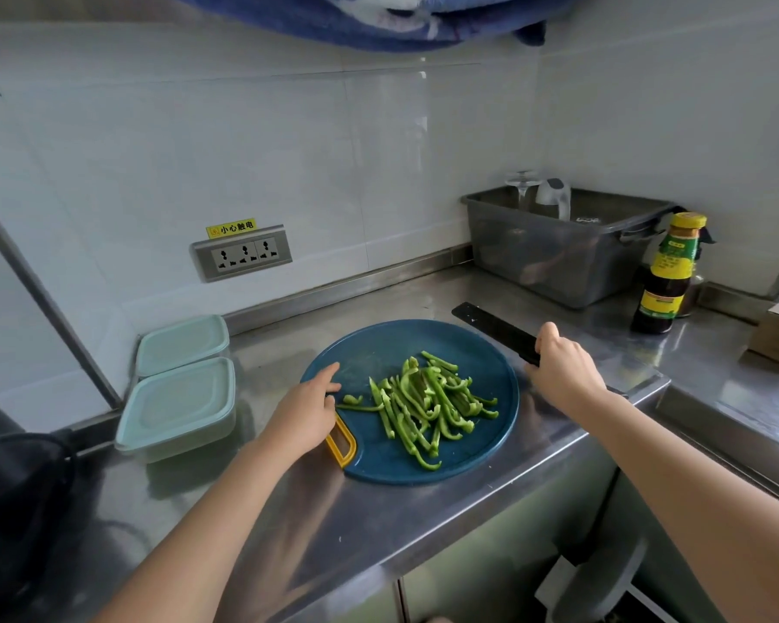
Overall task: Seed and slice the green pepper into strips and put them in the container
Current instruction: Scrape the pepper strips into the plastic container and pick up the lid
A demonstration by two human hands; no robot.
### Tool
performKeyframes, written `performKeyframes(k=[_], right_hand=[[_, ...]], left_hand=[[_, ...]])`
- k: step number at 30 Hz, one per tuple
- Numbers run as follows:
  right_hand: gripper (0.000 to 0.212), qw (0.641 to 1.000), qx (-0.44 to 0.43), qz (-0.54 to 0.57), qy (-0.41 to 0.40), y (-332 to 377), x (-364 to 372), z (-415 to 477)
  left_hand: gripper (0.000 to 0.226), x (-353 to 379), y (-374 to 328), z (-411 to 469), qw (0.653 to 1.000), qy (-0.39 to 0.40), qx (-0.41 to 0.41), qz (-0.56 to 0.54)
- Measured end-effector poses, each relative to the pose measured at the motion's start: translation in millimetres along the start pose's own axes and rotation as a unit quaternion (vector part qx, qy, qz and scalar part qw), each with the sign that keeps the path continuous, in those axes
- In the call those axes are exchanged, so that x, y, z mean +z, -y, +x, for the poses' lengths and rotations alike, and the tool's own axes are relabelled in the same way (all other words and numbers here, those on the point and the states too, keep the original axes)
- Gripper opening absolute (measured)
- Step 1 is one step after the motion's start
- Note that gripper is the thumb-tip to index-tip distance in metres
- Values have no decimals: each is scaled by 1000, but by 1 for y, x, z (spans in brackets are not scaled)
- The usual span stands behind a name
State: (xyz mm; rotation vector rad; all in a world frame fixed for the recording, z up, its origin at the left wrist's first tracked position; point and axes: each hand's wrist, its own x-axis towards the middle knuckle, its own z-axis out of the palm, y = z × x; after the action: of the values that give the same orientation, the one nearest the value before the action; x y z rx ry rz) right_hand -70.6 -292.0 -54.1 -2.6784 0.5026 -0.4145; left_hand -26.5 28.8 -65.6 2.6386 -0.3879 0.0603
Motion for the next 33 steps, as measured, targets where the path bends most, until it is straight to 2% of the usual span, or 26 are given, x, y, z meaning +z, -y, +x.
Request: performKeyframes(k=[5, 9, 11, 13, 19, 21, 24, 26, 29, 33], right_hand=[[28, 1000, 26, -14, -3, -3, 9, 7], [21, 1000, 12, -17, -6, -4, 13, 11], [20, 1000, -2, -19, -4, -4, 15, 13], [21, 1000, -14, -18, 0, -4, 17, 15], [18, 999, -25, -23, 18, -5, 15, 20], [13, 999, -22, -35, 32, -2, 12, 21], [16, 998, -19, -51, 33, 7, 8, 21], [21, 998, -35, -48, 20, 21, 3, 18], [21, 995, -102, -8, 18, 55, -6, 4], [16, 973, -199, 58, 102, 106, -13, -43]], left_hand=[[55, -4, -6, -14, 999, 15, 28, 38], [56, -15, -5, -24, 998, 53, 34, -5], [54, -28, 0, -28, 999, 23, 45, -6], [54, -47, 8, -34, 998, -10, 55, 40], [71, -90, 64, -52, 979, 19, -71, 191], [61, -96, 81, -59, 975, 8, -95, 201], [28, -97, 94, -68, 982, -49, -62, 170], [23, -96, 93, -73, 985, -78, -37, 150], [19, -90, 75, -79, 986, -68, 1, 153], [17, -74, 30, -90, 989, -24, 53, 138]])
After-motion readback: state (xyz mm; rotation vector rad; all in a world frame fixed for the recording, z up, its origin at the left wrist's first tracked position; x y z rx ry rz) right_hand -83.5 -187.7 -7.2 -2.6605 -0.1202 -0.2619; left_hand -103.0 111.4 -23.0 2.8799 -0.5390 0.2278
